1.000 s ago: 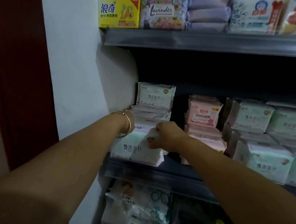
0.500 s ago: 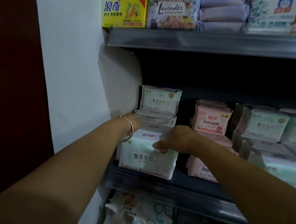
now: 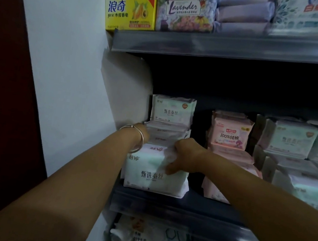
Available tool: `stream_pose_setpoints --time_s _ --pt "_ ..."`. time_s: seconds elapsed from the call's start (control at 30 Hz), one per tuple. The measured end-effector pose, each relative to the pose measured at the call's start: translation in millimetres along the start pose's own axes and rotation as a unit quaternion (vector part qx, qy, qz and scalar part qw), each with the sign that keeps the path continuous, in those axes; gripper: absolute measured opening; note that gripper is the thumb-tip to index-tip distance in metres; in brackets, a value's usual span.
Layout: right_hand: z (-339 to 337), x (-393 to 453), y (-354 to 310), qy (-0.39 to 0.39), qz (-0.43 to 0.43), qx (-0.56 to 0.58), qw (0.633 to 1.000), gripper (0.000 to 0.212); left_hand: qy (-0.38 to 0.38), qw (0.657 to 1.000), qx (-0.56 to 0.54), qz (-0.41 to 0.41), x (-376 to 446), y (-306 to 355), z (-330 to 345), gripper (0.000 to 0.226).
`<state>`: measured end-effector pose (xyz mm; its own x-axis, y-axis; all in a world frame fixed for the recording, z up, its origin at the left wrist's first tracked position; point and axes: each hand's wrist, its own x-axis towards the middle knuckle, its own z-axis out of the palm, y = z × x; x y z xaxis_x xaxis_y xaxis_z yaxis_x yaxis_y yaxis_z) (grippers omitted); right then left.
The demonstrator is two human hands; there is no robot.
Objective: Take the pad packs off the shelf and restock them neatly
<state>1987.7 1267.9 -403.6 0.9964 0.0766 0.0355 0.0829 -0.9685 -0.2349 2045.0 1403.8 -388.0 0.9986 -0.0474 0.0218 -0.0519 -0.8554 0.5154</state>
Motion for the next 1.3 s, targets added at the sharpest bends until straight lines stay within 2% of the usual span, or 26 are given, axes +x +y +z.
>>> stream_pose_setpoints --time_s 0.07,0.23,0.37,0.5,0.6,0.7,0.77,0.9,1.0,1.1,1.23,1.3 --pt "0.3 5.6 4.1 0.015 -0.005 -0.02 1.0 0.061 -0.039 0.999 -0.022 -0.002 5.1 3.4 1.6 0.035" --pt "1.9 14.5 11.8 0.032 -0.01 -0.022 0.999 0.059 -0.033 0.999 -0.038 0.009 13.4 10.0 7.1 0.018" --pt "2.5 11.7 10.5 0.035 -0.007 -0.027 0.999 0.057 -0.021 0.999 -0.028 0.012 9.4 9.4 7.7 0.03" --pt "3.8 5.2 5.2 0.045 0.001 -0.043 0.998 0.053 -0.025 0.999 -0.021 0.023 11.5 6.9 8.9 0.023" --pt "6.5 2.6 1.9 0.035 0.018 -0.032 0.999 0.054 -0.019 0.999 0.009 0.043 14.3 7.1 10.7 0.033" --pt "14.4 -2.4 -4.2 0.026 0.025 -0.076 0.997 0.088 0.015 0.996 0.077 0.051 15.0 4.7 11.7 0.016" --pt "23.4 -6.0 -13.2 0.057 0.004 -0.119 0.991 0.099 0.022 0.993 0.107 0.04 19.1 2.7 10.5 0.022" --pt "37.6 -1.5 -27.7 0.1 0.019 -0.135 0.986 0.089 0.045 0.989 0.137 0.04 22.8 2.2 11.6 0.037" --pt "39.4 3.4 -30.3 0.105 0.037 -0.133 0.985 0.086 0.045 0.986 0.151 0.055 22.0 2.5 13.2 0.037" --pt "43.2 3.4 -29.7 0.124 0.035 -0.132 0.983 0.084 0.062 0.99 0.117 0.049 25.4 -2.2 19.5 0.037" --pt "38.1 -2.0 -21.5 0.114 -0.001 -0.128 0.985 0.086 0.122 0.979 0.132 0.094 17.0 -9.8 30.8 0.03" --pt "33.4 -9.9 -13.2 0.131 -0.035 -0.108 0.985 0.079 0.17 0.968 0.132 0.128 8.0 -9.4 36.3 0.029"
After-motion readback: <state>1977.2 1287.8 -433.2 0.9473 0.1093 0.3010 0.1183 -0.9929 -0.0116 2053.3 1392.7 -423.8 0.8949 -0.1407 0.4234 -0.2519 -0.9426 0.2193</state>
